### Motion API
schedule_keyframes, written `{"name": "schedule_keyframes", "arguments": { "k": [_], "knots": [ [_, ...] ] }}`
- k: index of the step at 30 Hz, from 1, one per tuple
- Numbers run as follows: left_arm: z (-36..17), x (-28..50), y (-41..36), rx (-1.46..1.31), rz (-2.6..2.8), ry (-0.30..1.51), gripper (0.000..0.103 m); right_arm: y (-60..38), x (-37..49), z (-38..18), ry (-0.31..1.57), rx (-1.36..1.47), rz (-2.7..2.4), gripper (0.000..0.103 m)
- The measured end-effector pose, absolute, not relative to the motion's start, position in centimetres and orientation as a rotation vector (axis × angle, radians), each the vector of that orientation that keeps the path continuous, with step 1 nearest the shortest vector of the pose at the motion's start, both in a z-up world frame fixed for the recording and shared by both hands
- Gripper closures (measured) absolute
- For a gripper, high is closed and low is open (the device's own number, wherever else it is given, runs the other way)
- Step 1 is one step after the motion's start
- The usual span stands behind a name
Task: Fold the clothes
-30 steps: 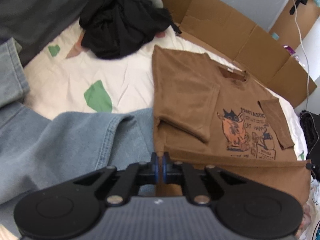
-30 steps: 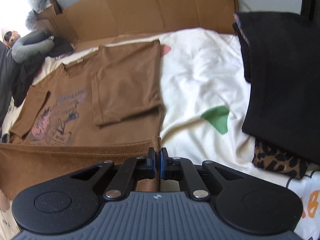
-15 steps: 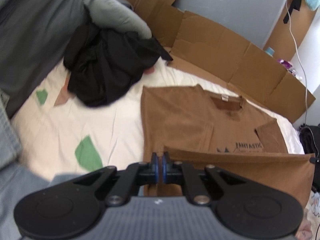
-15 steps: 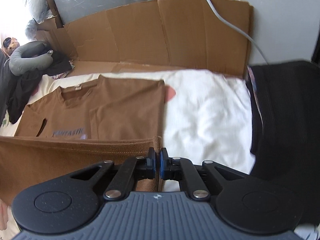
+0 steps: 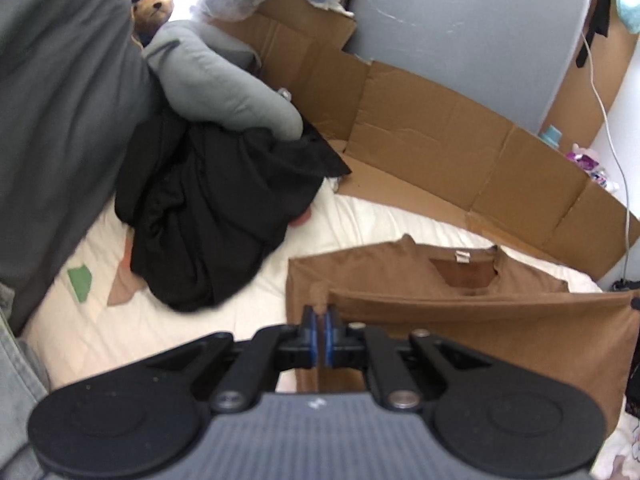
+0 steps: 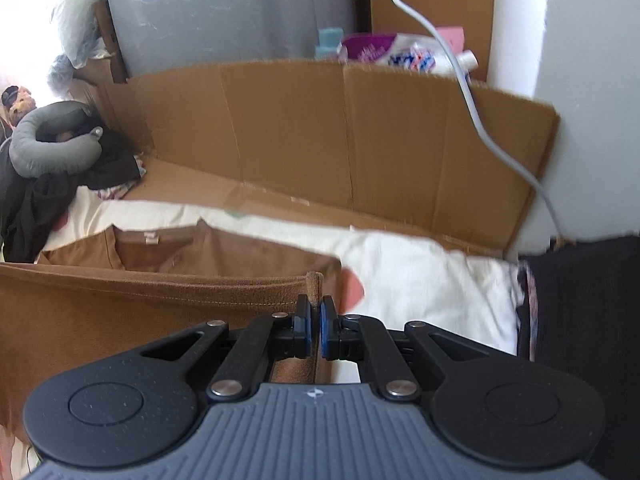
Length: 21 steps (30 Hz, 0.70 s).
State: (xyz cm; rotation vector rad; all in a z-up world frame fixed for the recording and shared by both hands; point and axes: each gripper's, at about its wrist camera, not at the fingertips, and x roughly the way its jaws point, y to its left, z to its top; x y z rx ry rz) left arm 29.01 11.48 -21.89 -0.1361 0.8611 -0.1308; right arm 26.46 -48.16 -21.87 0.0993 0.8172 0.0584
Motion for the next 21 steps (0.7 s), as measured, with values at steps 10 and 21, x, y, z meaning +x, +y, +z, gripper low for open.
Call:
{"name": "schedule_keyframes", "arguments": {
  "k": [10, 21],
  "knots": [
    [-19.7, 33.8, 11.3, -0.127, -0.122, 0.837, 0.099, -48.0, 32.2, -19.3, 0.798, 0.098, 0.035, 0.100],
    [-27.3, 42.6, 9.9, -0.069, -0.087, 0.970, 0.099, -46.3, 41.0, -26.3, 0.937, 0.026, -0.010, 0.100]
  ]
}}
